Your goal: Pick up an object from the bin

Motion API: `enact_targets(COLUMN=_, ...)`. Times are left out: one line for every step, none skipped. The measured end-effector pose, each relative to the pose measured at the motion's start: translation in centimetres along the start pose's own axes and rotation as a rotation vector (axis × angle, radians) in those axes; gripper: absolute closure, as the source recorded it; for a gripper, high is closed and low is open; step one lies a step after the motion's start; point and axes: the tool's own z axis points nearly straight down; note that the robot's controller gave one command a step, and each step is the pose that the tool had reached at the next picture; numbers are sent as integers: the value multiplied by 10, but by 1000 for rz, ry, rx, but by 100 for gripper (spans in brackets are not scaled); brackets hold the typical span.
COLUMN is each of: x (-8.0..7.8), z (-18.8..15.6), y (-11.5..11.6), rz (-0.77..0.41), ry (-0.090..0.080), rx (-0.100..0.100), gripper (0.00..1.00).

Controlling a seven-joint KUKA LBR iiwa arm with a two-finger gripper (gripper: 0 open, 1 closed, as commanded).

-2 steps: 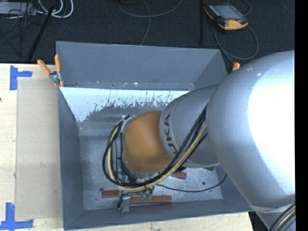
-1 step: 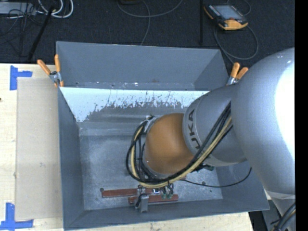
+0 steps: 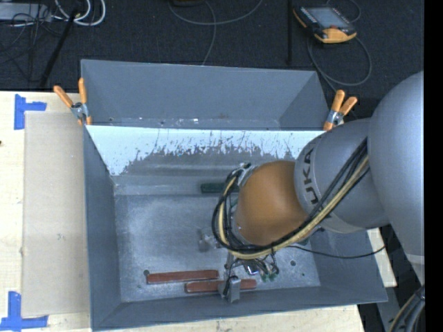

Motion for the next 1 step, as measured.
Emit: enact_targets(x=-14, z=0, y=47, rz=-267, ry=0, rx=-3, gripper=0)
